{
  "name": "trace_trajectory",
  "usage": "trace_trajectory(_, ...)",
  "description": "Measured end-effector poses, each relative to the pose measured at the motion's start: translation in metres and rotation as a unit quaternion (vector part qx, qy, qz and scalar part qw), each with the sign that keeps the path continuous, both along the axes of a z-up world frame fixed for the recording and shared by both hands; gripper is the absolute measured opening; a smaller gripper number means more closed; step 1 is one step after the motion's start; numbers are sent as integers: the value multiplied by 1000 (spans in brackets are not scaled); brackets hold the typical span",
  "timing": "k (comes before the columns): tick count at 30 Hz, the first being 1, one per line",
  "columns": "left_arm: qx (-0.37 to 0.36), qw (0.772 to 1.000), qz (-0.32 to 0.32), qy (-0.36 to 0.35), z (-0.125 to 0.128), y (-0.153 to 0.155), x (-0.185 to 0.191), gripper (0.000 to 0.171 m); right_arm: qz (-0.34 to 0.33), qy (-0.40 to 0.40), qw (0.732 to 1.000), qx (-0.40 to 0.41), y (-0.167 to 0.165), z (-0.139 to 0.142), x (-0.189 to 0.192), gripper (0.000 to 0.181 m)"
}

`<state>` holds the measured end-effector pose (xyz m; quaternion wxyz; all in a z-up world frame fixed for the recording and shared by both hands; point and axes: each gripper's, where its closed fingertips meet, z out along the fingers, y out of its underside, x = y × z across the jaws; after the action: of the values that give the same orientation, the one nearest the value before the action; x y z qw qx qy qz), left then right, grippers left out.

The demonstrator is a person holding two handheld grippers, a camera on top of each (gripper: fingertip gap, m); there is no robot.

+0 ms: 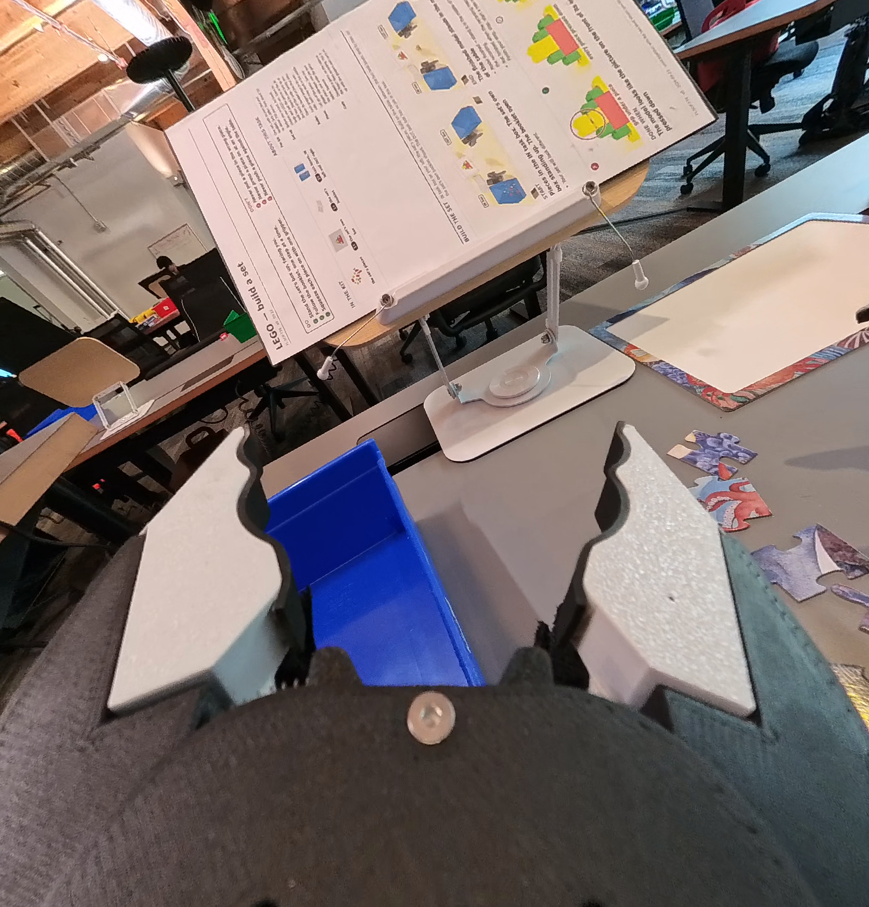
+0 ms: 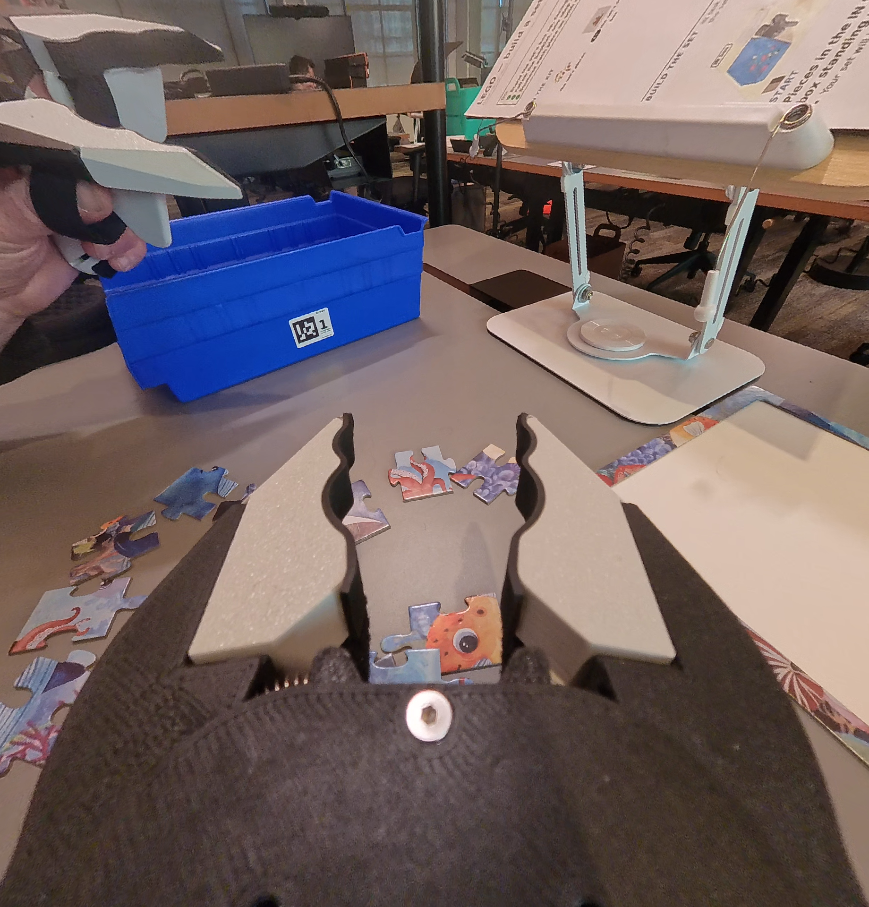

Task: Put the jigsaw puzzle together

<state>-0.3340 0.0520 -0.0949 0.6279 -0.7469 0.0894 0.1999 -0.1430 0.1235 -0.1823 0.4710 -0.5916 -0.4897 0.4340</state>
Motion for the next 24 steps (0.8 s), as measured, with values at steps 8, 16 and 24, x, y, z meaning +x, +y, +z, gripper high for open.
trace_trajectory(8, -4, 1000, 0, 1, -2, 1, 0, 136, 0, -1, 1000, 0, 0, 0, 0, 65)
trace_trajectory(16, -6, 1000, 0, 5, -4, 2, 1, 135, 1, -1, 1000, -1, 0, -1, 0, 65)
trace_trajectory(24, -13, 1000, -3, 5, -9, 4, 2, 135, 2, 0, 1000, -1, -1, 0, 0, 65)
